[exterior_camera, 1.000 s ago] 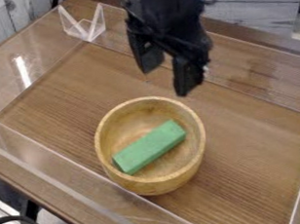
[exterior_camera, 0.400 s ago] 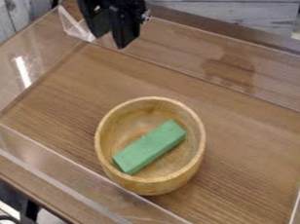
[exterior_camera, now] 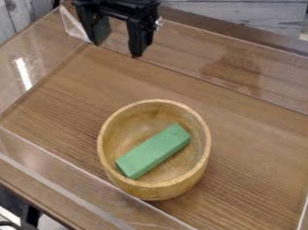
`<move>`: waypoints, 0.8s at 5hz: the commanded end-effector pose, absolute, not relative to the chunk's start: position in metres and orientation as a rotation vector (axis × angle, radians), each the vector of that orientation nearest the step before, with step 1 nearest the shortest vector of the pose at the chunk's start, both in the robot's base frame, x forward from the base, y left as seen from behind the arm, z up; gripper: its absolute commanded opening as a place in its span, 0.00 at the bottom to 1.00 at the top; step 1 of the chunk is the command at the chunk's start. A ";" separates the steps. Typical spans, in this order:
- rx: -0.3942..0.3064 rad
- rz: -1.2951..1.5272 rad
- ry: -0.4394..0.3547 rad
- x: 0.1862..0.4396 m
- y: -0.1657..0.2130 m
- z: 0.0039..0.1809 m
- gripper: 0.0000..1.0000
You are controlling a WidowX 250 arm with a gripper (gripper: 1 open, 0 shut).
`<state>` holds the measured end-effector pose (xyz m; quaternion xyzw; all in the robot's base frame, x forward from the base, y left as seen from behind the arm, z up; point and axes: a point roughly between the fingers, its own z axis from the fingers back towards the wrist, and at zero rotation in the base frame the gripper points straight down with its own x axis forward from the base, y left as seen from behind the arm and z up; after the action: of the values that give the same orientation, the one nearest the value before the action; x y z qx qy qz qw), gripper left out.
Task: Put the green block in the brown bowl
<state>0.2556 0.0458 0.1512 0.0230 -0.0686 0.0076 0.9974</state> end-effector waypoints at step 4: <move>0.053 0.032 -0.141 0.260 0.076 0.143 1.00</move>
<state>0.2560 0.0738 0.1337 0.0200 -0.0518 0.0190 0.9983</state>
